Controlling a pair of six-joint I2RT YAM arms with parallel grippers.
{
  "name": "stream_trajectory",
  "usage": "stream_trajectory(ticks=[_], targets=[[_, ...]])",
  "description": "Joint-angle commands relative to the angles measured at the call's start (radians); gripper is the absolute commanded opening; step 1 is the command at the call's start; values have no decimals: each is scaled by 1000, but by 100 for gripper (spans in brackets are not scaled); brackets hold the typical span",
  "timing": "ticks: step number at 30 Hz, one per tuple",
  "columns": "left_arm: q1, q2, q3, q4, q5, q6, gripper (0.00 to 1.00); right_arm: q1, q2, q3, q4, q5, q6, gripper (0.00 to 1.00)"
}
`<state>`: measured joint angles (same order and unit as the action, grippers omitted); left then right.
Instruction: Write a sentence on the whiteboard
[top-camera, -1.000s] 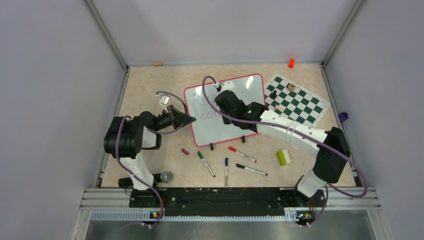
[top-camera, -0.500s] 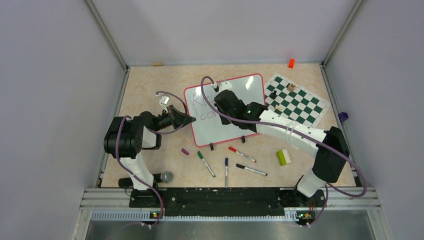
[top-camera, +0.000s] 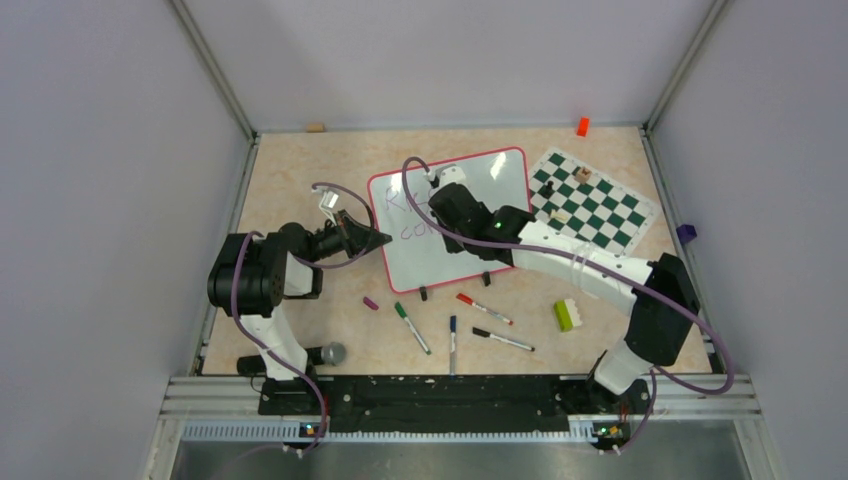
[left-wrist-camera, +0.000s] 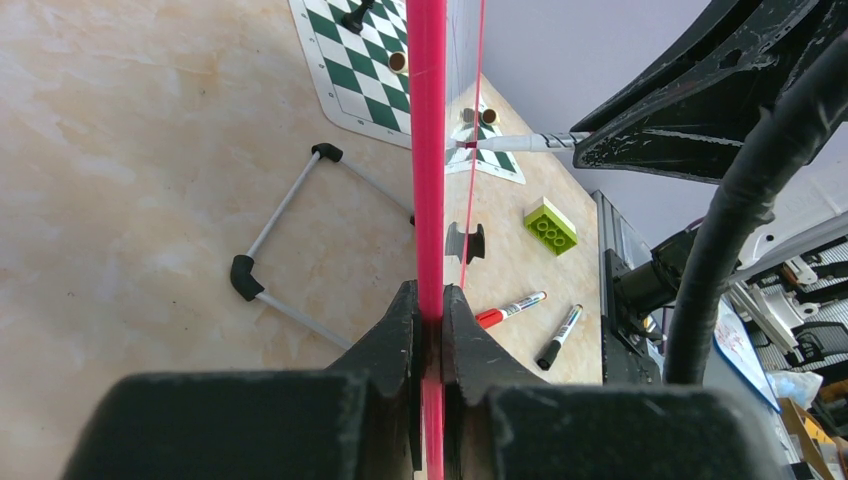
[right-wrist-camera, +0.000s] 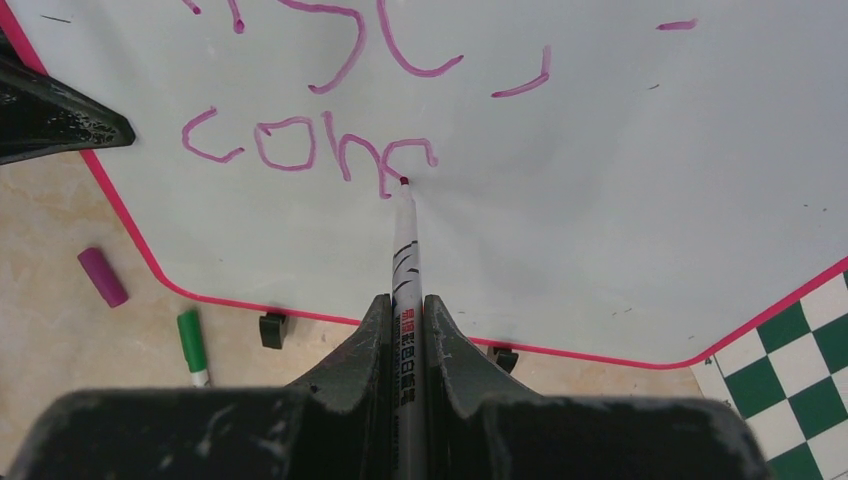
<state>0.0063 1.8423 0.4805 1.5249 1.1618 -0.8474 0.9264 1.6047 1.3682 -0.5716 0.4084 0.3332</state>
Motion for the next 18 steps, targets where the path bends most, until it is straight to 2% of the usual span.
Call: stream_trajectory(ticks=[1, 18], targets=[[-12, 1, 7, 95, 30, 36, 0, -9, -19, 19, -14, 92, 0, 0], [-12, 5, 10, 95, 31, 36, 0, -16, 7, 81, 7, 87, -4, 0]])
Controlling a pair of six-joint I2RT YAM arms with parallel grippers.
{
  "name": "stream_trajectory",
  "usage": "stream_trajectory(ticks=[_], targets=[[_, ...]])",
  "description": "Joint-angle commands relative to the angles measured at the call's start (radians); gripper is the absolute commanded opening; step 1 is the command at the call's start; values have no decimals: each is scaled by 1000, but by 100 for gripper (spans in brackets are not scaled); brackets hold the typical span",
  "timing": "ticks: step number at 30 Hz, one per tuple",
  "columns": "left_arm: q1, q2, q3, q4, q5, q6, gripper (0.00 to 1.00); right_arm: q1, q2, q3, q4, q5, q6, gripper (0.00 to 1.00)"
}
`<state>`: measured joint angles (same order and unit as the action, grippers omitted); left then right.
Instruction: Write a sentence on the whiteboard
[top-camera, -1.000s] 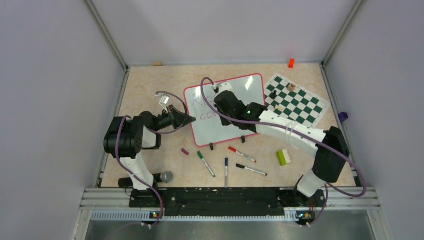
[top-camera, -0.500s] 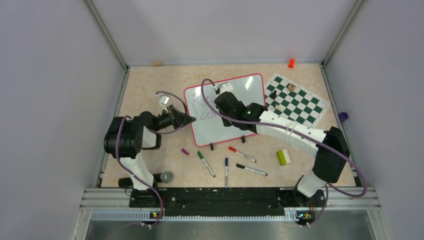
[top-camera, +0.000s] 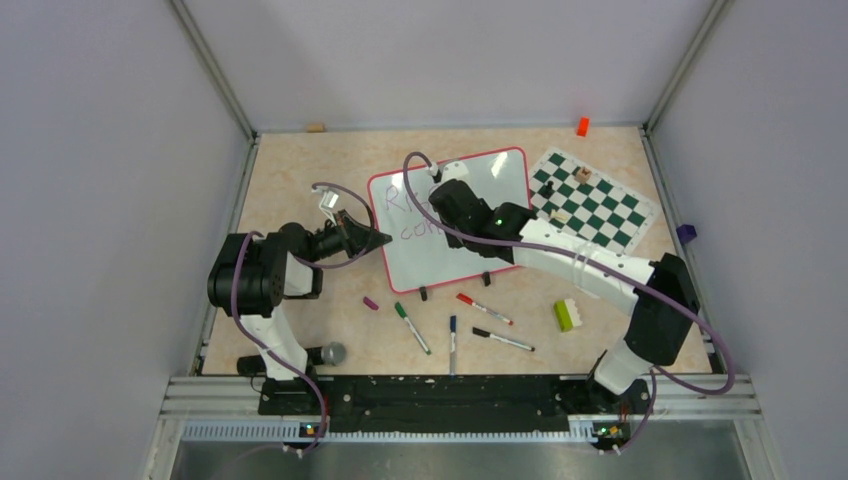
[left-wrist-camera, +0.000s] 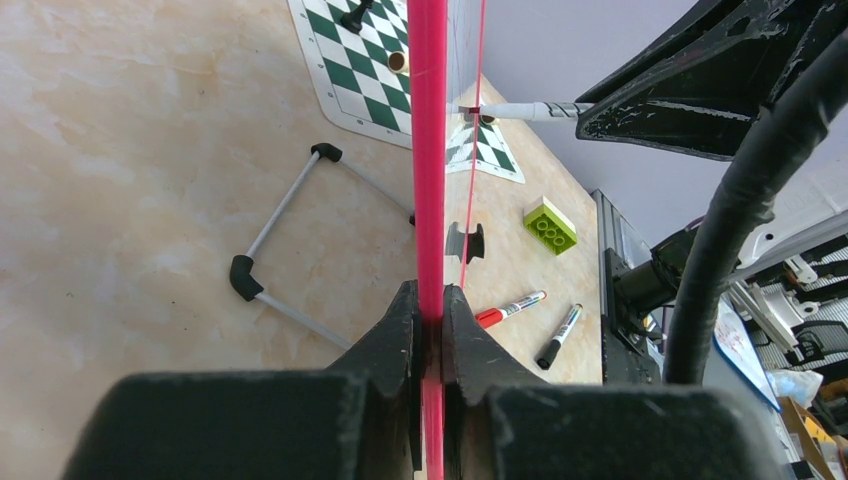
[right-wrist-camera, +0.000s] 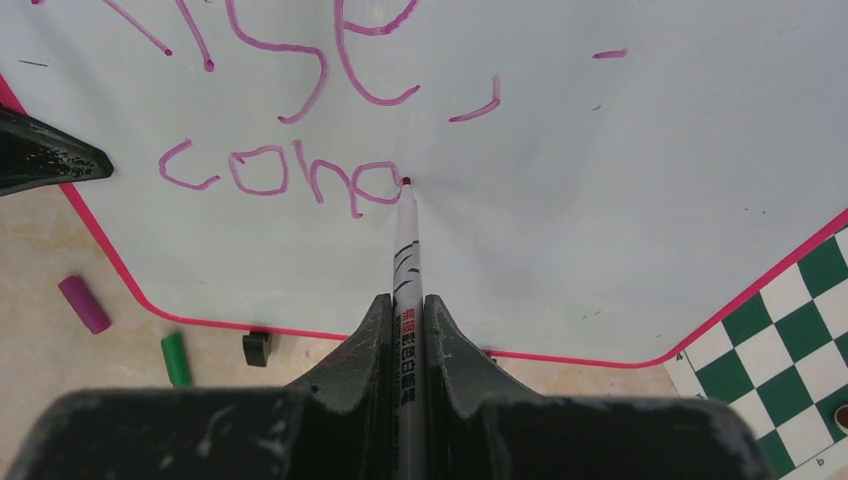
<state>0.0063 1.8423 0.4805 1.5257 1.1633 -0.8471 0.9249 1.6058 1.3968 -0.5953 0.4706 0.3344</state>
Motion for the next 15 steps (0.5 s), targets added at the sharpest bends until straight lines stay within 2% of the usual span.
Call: stream_trajectory(ticks=[1, 15], targets=[[-12, 4, 10, 94, 30, 35, 0, -15, 8, 53, 32, 21, -5, 0], [-13, 3, 9, 94, 30, 34, 0, -16, -32, -35, 32, -43, 12, 0]])
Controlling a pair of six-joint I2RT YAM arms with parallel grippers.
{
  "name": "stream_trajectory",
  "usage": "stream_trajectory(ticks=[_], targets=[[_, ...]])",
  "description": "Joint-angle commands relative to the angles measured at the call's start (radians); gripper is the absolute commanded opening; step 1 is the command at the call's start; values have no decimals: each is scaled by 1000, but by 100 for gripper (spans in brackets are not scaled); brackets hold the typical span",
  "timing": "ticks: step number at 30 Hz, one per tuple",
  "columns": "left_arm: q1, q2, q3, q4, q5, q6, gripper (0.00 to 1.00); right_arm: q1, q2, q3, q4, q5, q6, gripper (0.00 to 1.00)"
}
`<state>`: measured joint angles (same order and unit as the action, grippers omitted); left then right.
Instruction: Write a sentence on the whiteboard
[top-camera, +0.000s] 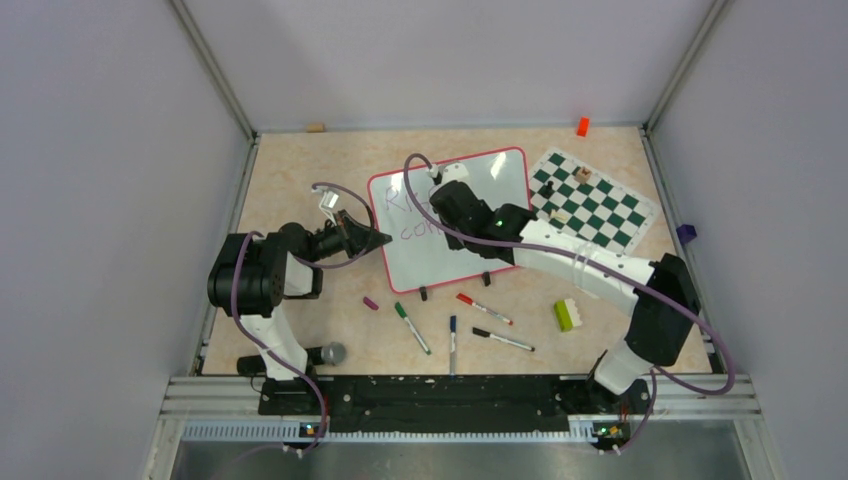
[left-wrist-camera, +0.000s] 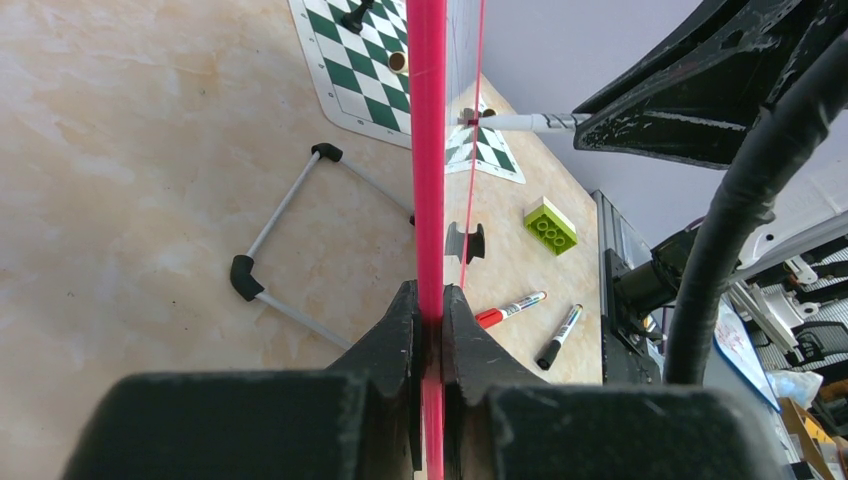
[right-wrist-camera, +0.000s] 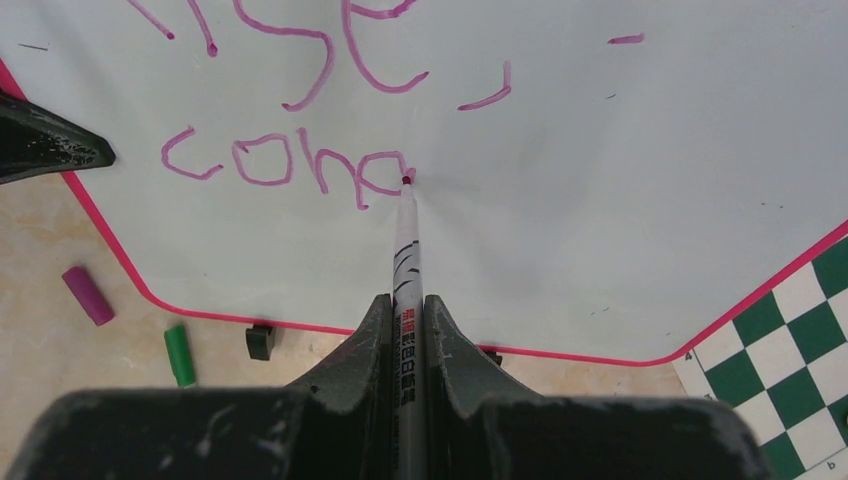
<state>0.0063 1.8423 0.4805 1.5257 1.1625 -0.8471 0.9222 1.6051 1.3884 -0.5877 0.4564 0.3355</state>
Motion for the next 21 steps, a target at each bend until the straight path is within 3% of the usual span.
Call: stream_trajectory(ticks=[1, 21], targets=[[-13, 2, 9, 94, 31, 34, 0, -13, -33, -34, 24, -34, 15, 0], [-13, 3, 8, 94, 31, 35, 0, -11, -66, -74, -4, -8, 25, 0]])
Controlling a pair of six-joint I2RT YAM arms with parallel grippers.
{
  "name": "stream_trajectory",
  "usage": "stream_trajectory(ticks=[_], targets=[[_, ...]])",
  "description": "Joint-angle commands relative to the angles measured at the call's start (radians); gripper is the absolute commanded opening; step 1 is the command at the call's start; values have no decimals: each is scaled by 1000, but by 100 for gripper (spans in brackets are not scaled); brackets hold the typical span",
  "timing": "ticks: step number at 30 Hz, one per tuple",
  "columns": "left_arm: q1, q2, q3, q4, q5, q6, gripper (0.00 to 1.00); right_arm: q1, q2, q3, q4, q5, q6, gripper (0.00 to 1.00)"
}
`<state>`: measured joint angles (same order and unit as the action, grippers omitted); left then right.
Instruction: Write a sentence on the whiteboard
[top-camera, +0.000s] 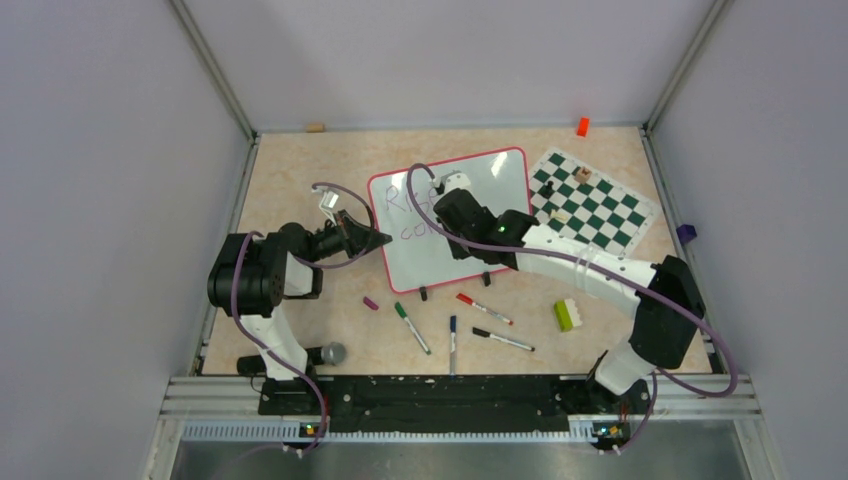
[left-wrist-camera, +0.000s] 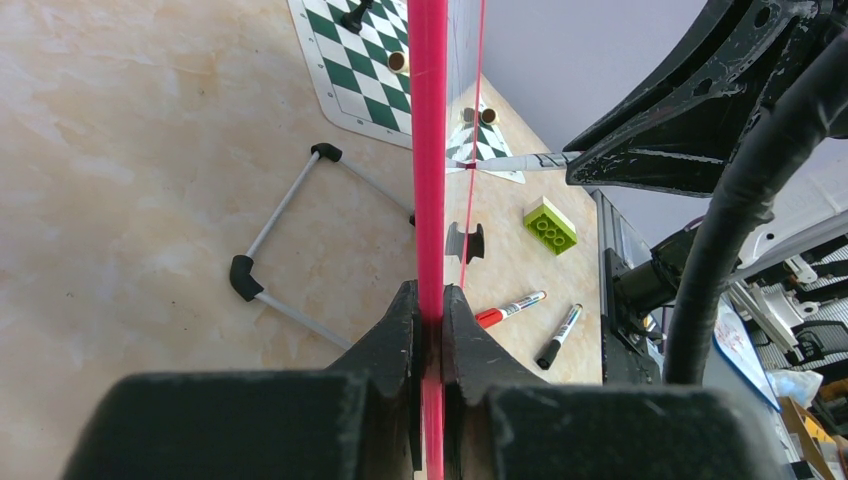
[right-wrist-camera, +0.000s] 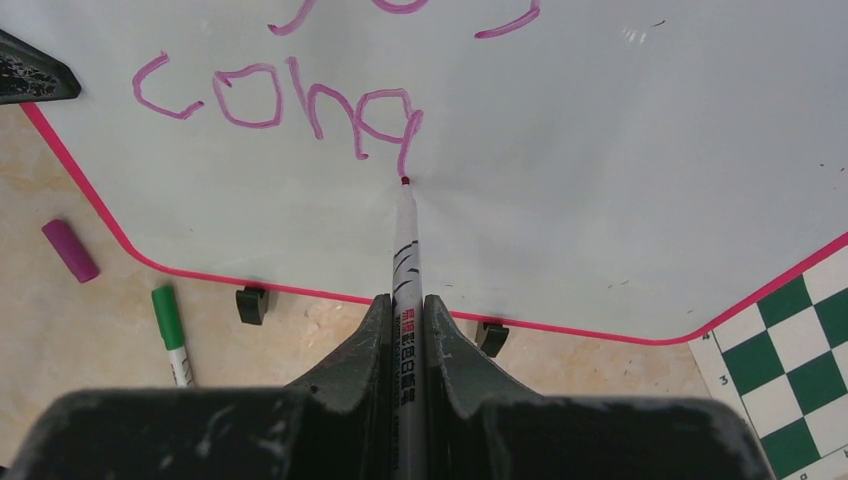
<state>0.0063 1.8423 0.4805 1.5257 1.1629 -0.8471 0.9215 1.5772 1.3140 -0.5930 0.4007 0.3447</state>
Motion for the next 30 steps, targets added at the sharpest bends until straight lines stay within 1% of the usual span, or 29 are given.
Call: stream_trajectory(ticks=[1, 6, 11, 20, 30], targets=[[-12, 3, 9, 94, 30, 35, 0, -11, -35, 4, -1, 57, 16, 0], [-13, 3, 9, 94, 30, 35, 0, -13, -23, 37, -7, 87, 12, 0], [-12, 3, 9, 94, 30, 35, 0, -13, -29, 64, -13, 60, 3, 0], [-13, 2, 8, 94, 29, 35, 0, -24, -143, 61, -19, -15, 2, 0], [-12, 3, 9, 94, 30, 35, 0, -60, -100, 88, -6, 27, -11, 0]])
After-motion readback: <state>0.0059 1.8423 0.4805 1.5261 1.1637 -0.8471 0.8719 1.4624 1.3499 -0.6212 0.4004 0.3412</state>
